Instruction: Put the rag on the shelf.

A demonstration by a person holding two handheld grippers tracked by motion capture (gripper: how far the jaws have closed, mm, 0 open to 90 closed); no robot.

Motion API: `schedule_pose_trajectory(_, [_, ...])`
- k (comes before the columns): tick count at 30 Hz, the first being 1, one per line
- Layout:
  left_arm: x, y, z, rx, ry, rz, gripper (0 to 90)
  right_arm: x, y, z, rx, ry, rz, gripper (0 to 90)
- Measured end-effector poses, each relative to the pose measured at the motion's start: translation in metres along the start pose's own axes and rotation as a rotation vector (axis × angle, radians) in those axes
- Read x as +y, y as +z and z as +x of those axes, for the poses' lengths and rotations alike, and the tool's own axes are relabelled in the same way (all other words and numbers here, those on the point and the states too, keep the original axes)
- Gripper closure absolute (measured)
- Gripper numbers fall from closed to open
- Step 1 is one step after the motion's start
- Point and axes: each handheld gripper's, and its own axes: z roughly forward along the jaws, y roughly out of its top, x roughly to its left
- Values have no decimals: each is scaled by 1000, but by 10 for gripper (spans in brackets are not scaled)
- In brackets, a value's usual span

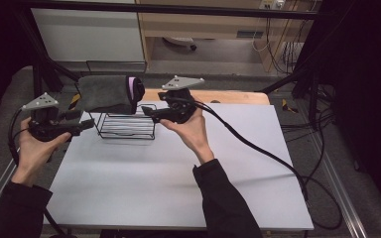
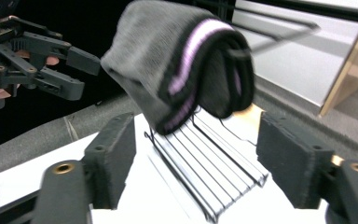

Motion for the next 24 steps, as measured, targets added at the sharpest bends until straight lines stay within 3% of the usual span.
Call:
schedule_pose_trajectory(8, [-28,15,-14,-9,20,8,172,-39,-37,-25,-20,57,7,118])
schedule_pose_trajectory(11, [-39,22,-18,-19,15,12,133,-56,-51,-32,-32,57,18,90])
schedule_pose_trajectory(18, [-62,40,-27,-47,12,25,97,-96,-82,-47,-47,104,20,51])
schedule_pose_trajectory(24, [-82,54,-38,-76,11,40,90,-132,-98,-55,-82,120,81,10])
